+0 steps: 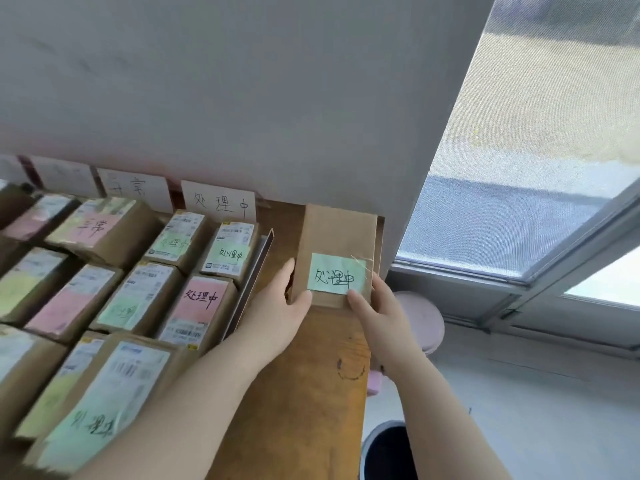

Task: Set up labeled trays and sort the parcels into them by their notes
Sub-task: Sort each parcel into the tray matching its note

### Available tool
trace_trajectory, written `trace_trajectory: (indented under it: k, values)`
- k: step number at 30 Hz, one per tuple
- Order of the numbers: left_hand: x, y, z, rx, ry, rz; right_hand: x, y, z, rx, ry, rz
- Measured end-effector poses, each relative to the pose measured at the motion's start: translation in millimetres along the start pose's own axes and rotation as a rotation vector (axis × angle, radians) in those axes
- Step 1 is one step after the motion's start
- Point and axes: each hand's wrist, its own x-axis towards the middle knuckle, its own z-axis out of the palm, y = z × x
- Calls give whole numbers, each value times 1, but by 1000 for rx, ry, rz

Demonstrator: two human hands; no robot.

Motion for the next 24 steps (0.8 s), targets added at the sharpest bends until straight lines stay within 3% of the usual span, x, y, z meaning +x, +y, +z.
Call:
trace_trajectory:
  k: [7, 14, 24]
  values:
    - [-56, 1, -51, -21, 52, 155, -57, -41, 28, 12, 57, -138]
    - [-112, -38, -129, -34, 20, 304, -135, -77, 107, -41, 195, -225]
    - [-178, -107, -194, -102, -80, 414, -211, -66, 202, -75, 275, -305]
